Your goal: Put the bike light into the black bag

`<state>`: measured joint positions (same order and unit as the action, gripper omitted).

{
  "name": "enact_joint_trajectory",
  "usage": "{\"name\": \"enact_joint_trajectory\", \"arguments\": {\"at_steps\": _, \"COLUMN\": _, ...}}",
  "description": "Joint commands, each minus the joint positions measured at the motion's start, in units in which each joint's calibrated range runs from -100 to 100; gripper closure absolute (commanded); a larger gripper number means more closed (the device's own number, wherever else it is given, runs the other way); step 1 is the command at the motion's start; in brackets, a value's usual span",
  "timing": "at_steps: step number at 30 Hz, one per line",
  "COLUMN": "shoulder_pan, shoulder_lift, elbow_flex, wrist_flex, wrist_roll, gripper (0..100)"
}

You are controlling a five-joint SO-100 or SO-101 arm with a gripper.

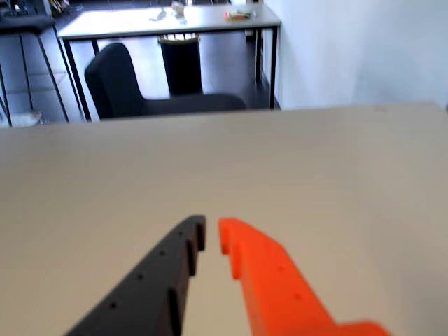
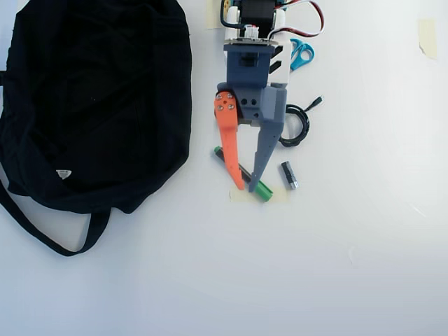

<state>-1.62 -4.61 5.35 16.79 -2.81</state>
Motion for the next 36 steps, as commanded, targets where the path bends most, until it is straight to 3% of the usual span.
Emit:
{"name": "enact_joint_trajectory", "arguments": {"at_steps": 1, "shoulder_pan": -0.4, "shoulder_lift": -1.9, "elbow_flex": -1.3, "wrist_flex": 5.4, "wrist_roll": 0.2, "gripper": 97}}
{"name": "enact_joint_trajectory", "arguments": {"at_steps": 18, "shoulder_pan": -0.5, "shoulder_lift": -1.9, "elbow_flex": -14.0, "wrist_flex": 47.5, "wrist_roll": 0.2, "gripper": 97}}
{"name": "enact_joint_trajectory", "arguments": {"at_steps": 36, "shoulder_pan": -0.4, "shoulder_lift": -1.3, "elbow_flex": -13.2, "wrist_flex": 78.0, "wrist_roll": 0.2, "gripper": 97}}
